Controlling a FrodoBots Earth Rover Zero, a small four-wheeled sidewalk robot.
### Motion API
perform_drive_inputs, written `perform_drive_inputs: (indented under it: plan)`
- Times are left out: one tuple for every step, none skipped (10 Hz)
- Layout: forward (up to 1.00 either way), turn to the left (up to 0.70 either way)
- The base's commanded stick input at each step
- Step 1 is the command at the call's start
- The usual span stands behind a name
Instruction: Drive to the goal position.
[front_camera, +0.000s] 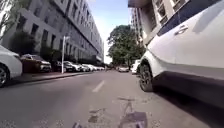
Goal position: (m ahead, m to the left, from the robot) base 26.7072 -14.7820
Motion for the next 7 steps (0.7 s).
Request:
perform_drive_inputs:
  plan:
    - [0.7,0.0]
    - [0.7,0.0]
    - [0.7,0.0]
    - [0.7,0.0]
    - [0.7,0.0]
    - [0.7,0.0]
    - [0.7,0.0]
